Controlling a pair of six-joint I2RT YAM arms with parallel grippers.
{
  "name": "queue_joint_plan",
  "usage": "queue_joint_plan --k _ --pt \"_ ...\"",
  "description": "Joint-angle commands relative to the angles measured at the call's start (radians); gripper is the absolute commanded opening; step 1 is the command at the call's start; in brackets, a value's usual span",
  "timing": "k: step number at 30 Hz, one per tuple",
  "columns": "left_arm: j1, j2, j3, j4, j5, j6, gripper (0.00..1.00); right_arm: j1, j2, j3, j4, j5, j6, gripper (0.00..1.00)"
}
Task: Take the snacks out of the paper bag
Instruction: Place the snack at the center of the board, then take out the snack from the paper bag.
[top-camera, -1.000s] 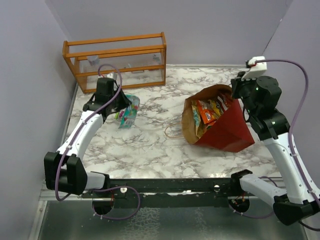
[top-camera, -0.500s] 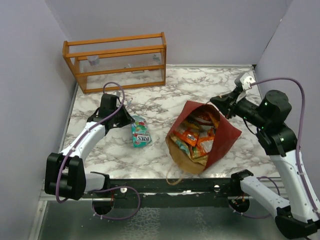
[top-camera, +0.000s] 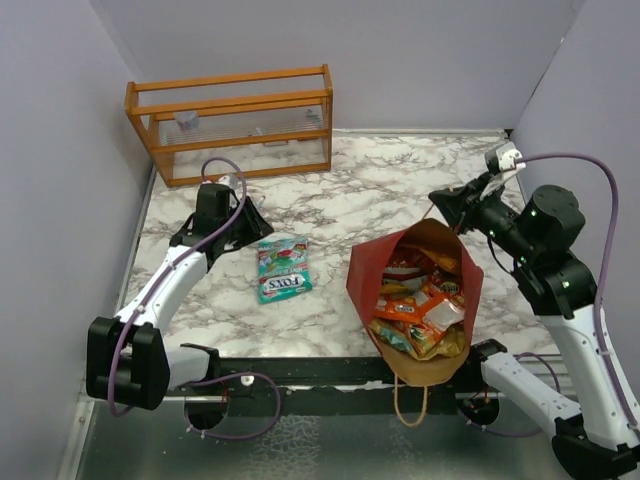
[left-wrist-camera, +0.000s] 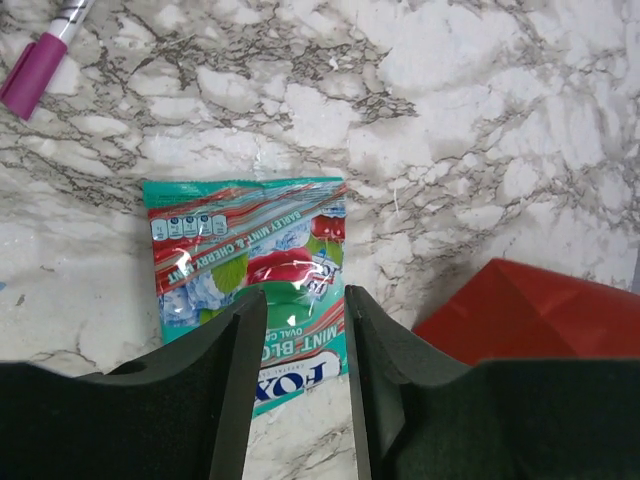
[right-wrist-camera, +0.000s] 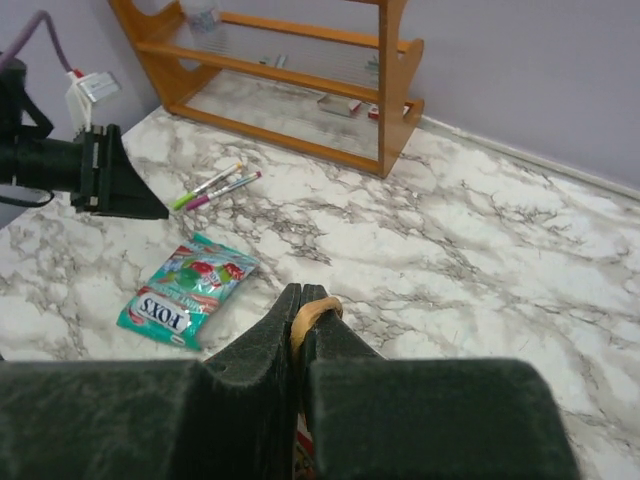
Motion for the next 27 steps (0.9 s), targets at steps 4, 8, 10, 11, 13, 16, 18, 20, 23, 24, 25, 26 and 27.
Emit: queue_joint_plan --k 4,8,10,11,13,16,18,20,23,24,25,26,27 --pt "0.000 -0.035 0.081 -0.022 0.006 0.028 0.58 -0.003 0.086 0.096 0.199 0.227 0.107 0.02" --pt "-0.006 -0.085 0.114 -0.019 0.072 0.038 0.69 -0.003 0.102 0.094 0.219 0.256 0.101 0.02" --pt "-0.034 -0.109 0.134 -0.012 0.109 0.034 0.71 -0.003 0.109 0.096 0.213 0.283 0.113 0.02" --pt "-0.064 -0.121 0.140 -0.002 0.115 0.029 0.73 -0.003 0.111 0.094 0.210 0.305 0.125 0.02" --pt "-0.152 -0.136 0.157 0.013 0.094 0.016 0.74 -0.003 0.114 0.088 0.213 0.355 0.155 0.02" --pt "-0.307 -0.135 0.184 0.038 0.018 -0.012 0.74 -0.003 0.125 0.096 0.205 0.434 0.174 0.02" --pt "-0.393 -0.126 0.197 0.070 -0.009 -0.032 0.75 -0.003 0.127 0.104 0.194 0.461 0.176 0.02" --pt "-0.475 -0.121 0.213 0.086 -0.058 -0.038 0.75 -0.003 0.121 0.101 0.197 0.456 0.171 0.02" --pt "-0.598 -0.123 0.232 0.094 -0.167 -0.025 0.74 -0.003 0.112 0.094 0.197 0.434 0.169 0.02" --pt "-0.643 -0.126 0.230 0.100 -0.216 -0.020 0.74 -0.003 0.111 0.093 0.194 0.434 0.169 0.02" --pt "-0.692 -0.128 0.223 0.112 -0.264 -0.017 0.74 -0.003 0.109 0.092 0.191 0.438 0.172 0.02" --pt "-0.737 -0.126 0.214 0.129 -0.305 -0.018 0.74 -0.003 0.105 0.091 0.190 0.442 0.173 0.02" --pt "-0.784 -0.117 0.208 0.143 -0.347 -0.023 0.72 -0.003 0.103 0.088 0.189 0.446 0.174 0.02"
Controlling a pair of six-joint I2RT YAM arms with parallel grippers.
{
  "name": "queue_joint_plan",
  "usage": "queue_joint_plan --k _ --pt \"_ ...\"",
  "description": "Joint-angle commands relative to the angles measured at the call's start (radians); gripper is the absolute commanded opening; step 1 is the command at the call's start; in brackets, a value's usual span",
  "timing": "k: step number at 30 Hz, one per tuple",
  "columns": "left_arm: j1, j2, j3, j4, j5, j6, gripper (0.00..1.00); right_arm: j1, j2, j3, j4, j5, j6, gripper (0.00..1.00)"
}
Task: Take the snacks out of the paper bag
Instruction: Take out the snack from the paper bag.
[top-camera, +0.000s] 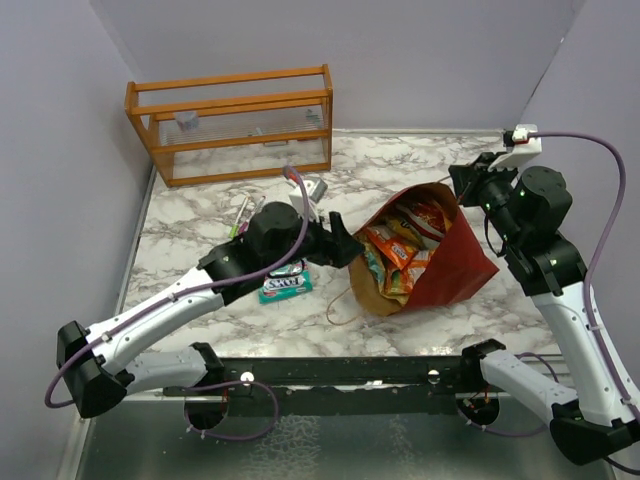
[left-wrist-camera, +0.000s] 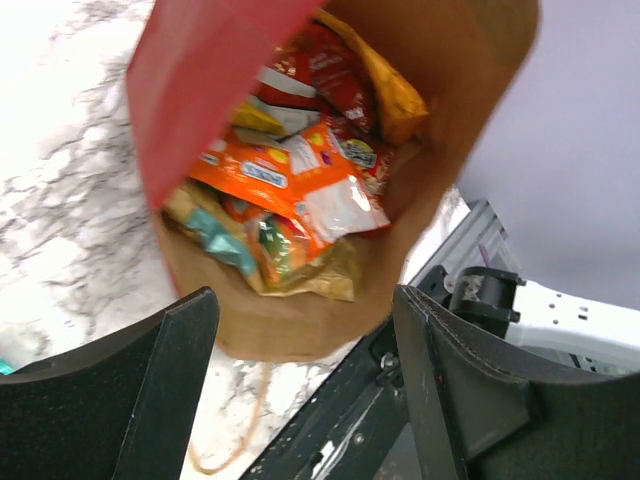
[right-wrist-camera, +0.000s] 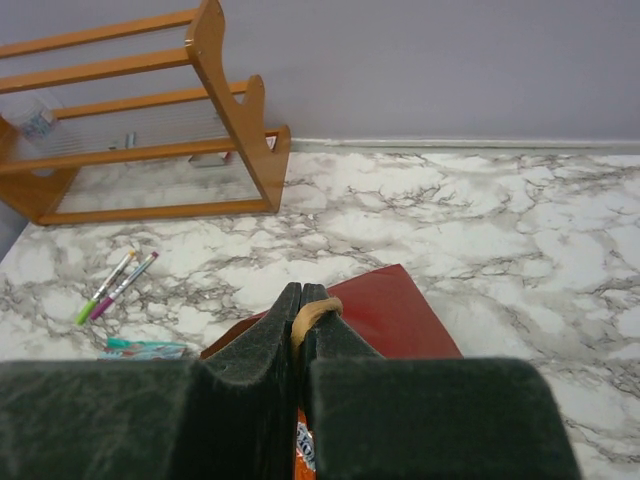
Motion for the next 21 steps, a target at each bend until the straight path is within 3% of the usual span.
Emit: queue_joint_plan --k 1,5,9,12,17,21 --pt "-0.195 0.020 0.003 0.082 -0.257 -0.011 0.71 -0.003 -0.040 0.044 0.100 0.055 0.020 0.02" --pt "-0.342 0.149 0.065 0.076 -0.371 0.035 0.68 -0.003 -0.058 0.039 0.103 0.026 0.021 0.02" --pt "-0.362 0.305 0.219 -0.069 -0.417 0.045 0.64 -0.003 -0.071 0.041 0.095 -0.014 0.017 0.02" --pt "-0.361 0.346 0.219 -0.031 -0.436 -0.014 0.56 -0.003 -0.085 0.043 0.082 -0.016 0.020 0.02" --pt "-0.346 0.384 0.145 0.036 -0.537 -0.233 0.56 -0.003 -0.101 0.049 0.079 -0.016 0.023 0.02" --pt "-0.315 0.449 0.129 0.118 -0.456 -0.376 0.55 -0.003 -0.108 0.059 0.074 -0.022 0.025 0.02"
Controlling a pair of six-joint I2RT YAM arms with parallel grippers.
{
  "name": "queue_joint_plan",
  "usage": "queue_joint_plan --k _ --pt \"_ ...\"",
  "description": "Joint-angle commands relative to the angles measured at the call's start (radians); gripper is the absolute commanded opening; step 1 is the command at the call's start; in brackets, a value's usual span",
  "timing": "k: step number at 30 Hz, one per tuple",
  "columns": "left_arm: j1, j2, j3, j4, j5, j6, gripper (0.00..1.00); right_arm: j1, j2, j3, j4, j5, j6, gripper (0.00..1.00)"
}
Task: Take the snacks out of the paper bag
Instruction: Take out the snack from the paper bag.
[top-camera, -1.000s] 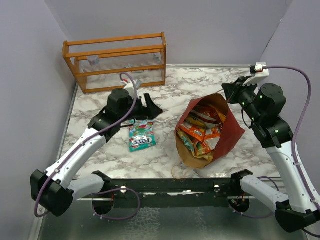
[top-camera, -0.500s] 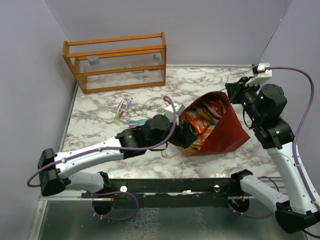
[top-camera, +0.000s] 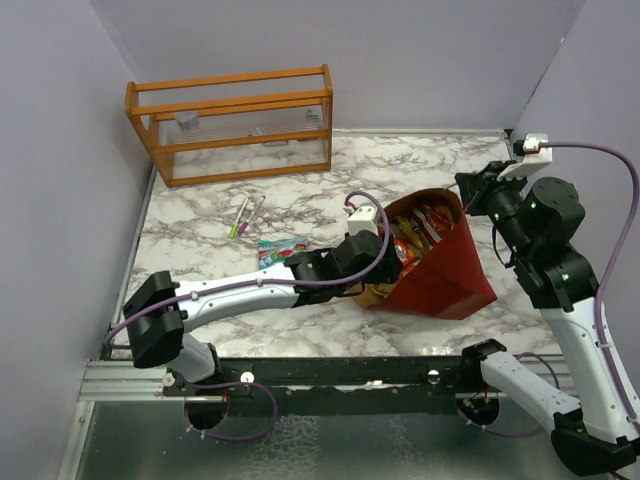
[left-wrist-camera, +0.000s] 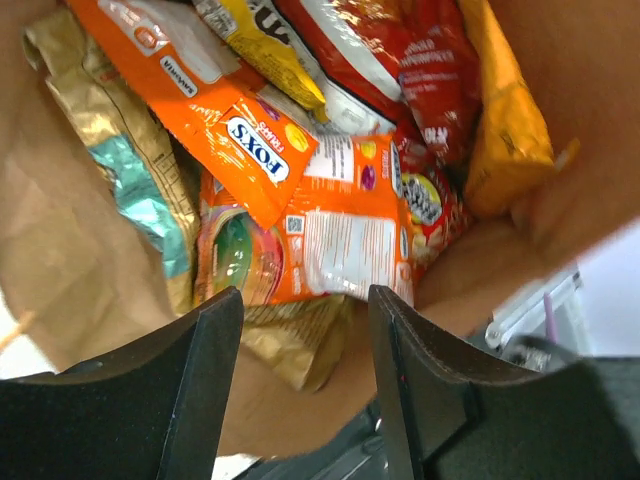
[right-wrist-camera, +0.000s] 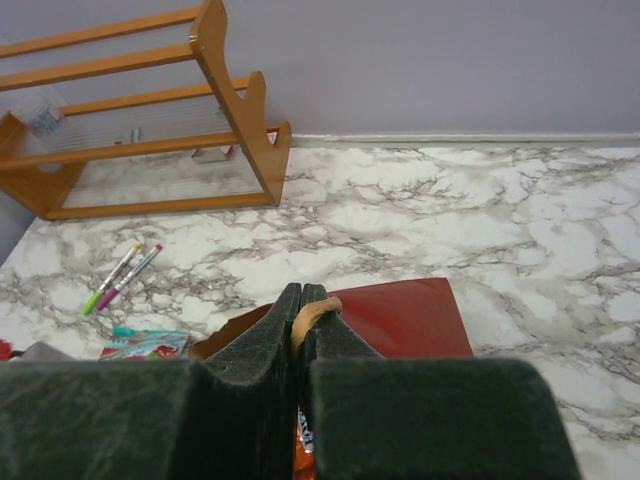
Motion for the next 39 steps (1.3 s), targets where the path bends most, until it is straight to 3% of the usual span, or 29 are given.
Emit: queue_joint_plan --k 1,7,13,25,30,35,39 --pt "0.035 0.083 -0.010 0.114 0.027 -0.214 0.55 -0.003 -0.046 0.059 0.136 -0.026 0.017 0.02" --pt "0.057 0.178 0.009 0.168 0.012 -0.297 0.53 -0.003 -0.062 0.055 0.131 -0.030 0.023 0.02" --pt "0.093 0.165 -0.025 0.198 -0.028 -0.302 0.52 -0.003 -0.077 0.053 0.114 -0.026 0.012 0.02" --pt "0.098 0.247 -0.031 0.238 0.043 -0.406 0.53 -0.003 -0.087 0.038 0.112 -0.040 0.018 0.02" --pt "0.103 0.293 0.000 0.258 0.012 -0.393 0.51 -0.003 -0.086 0.047 0.111 -0.042 0.018 0.02" --pt "0.148 0.354 0.074 0.275 -0.008 -0.328 0.35 -0.003 -0.090 0.059 0.090 -0.054 0.019 0.02" --pt "0.165 0.345 0.108 0.284 0.019 -0.254 0.13 -0.003 -0.109 0.050 0.065 -0.059 0.007 0.02"
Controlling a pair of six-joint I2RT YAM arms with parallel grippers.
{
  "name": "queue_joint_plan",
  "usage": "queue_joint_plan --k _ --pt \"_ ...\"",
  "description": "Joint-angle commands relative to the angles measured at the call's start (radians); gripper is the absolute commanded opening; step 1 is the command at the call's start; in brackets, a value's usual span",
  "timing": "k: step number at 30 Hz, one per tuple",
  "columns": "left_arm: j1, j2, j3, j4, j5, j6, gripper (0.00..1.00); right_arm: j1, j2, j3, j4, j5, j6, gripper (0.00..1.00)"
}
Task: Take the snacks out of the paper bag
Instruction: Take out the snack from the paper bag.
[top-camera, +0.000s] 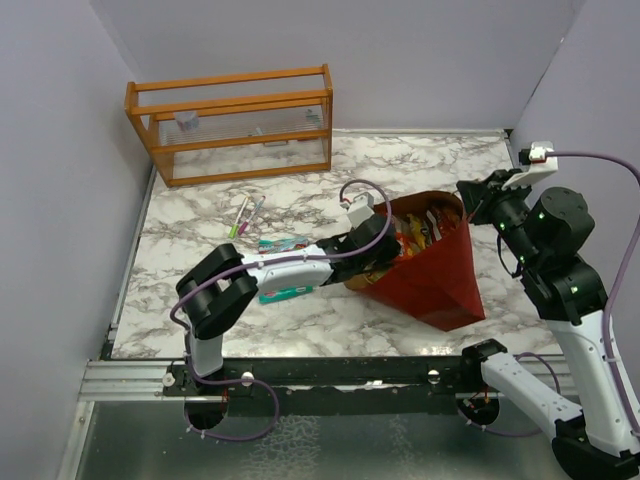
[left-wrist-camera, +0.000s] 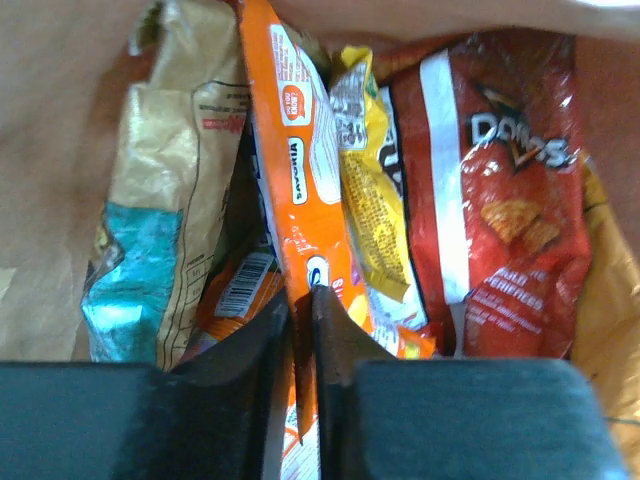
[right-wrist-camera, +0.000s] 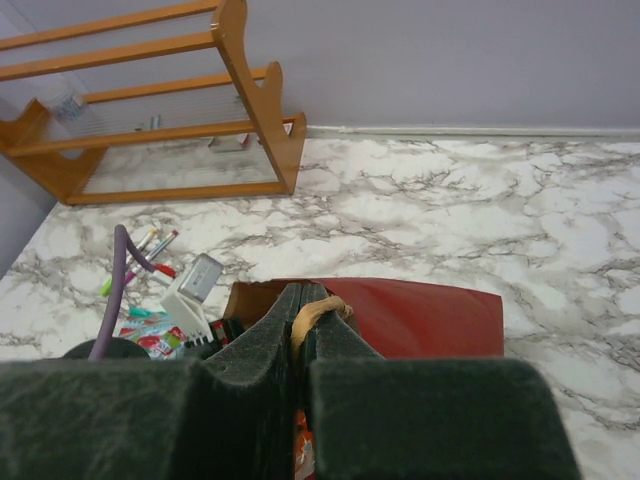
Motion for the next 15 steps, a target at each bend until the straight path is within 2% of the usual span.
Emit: queue_joint_plan --k 1,5,11,15 --pt "0.022 -0.019 0.052 0.041 0.006 0.107 0.10 -0.003 -0.062 0.046 0.109 -0.021 -0.007 0.02" --pt "0.021 -0.110 0.024 0.045 0.083 0.179 0.00 -0.003 -0.098 0.004 0.102 0.008 -0.020 0.02" --pt "0.018 -0.322 -0.104 0.126 0.221 0.289 0.00 -0.003 -0.095 -0.020 0.127 0.035 -0.009 0.02" --pt "0.017 -0.436 -0.132 0.072 0.264 0.360 0.00 -0.003 -0.076 -0.029 0.144 0.049 0.006 0.02"
